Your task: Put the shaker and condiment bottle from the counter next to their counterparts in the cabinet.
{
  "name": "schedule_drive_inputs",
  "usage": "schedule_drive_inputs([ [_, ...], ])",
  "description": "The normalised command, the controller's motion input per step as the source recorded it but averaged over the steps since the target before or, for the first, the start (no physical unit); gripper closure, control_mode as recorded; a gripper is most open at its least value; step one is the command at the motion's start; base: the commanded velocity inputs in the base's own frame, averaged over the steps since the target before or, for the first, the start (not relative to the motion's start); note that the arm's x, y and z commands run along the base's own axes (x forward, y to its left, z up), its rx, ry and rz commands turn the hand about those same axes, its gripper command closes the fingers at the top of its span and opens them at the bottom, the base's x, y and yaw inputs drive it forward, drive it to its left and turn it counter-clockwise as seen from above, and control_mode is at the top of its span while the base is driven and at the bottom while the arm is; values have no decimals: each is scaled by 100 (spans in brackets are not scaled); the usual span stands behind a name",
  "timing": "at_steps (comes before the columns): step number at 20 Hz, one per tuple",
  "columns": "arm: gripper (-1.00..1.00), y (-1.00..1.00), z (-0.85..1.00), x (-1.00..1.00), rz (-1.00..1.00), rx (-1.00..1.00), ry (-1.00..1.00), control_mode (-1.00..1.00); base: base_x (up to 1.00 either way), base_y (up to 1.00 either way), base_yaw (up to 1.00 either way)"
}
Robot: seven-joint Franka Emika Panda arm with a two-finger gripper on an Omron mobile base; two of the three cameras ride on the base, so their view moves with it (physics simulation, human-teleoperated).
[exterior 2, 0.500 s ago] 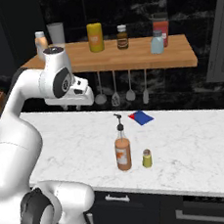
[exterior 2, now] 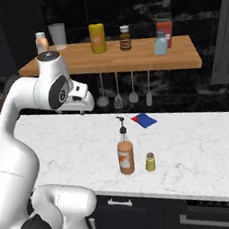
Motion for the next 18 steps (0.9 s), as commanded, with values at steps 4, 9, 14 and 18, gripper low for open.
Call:
schedule_drive_inputs([
  [4,-100,-47,-18,-32,-2,5,-20,-100,0,0,0],
  [9,-100,-54,-27,0,6,1,-1,-100,0,0,0],
  [14,-100,-38,0,-7,23,0,-32,-100,0,0,0],
  [18,-100,-37,13,-27,12,0,-25,-100,0,0,0],
])
